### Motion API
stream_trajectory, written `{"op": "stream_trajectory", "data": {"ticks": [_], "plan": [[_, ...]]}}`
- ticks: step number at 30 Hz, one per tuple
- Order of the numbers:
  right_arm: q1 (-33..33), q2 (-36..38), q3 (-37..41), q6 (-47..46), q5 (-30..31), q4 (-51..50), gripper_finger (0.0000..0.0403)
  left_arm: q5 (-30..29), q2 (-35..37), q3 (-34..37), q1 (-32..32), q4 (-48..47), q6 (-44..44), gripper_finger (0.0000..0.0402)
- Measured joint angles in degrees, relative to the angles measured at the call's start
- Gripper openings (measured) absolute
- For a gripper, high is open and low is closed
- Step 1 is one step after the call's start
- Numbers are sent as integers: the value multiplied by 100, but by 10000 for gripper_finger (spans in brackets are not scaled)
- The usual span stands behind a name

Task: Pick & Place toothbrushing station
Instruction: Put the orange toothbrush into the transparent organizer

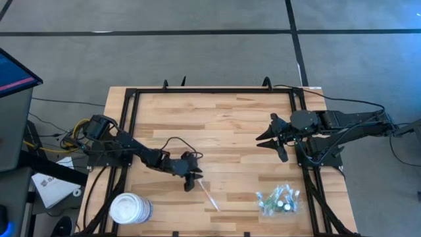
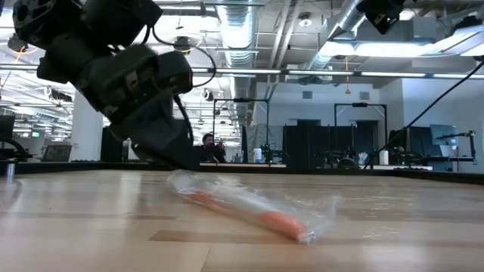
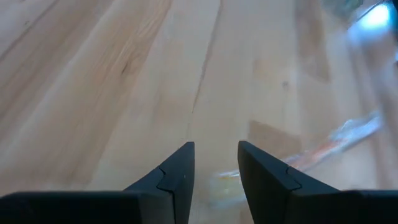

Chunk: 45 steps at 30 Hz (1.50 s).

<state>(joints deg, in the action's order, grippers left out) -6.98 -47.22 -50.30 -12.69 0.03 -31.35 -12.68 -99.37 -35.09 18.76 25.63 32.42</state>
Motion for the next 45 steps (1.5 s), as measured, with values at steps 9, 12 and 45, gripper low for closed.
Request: {"op": "stream_trajectory", "data": {"ticks": [9, 12, 45], "plan": [[0, 0, 0, 2, -1, 2, 108, -91, 0, 0, 0, -253, 284, 117], [0, -3, 0, 0, 0, 2, 108, -106, 0, 0, -21, -254, 275, 117], [-2, -3, 0, -87, 0, -3, 108, 1217, 110, 133, -56, -281, 826, 1]]}}
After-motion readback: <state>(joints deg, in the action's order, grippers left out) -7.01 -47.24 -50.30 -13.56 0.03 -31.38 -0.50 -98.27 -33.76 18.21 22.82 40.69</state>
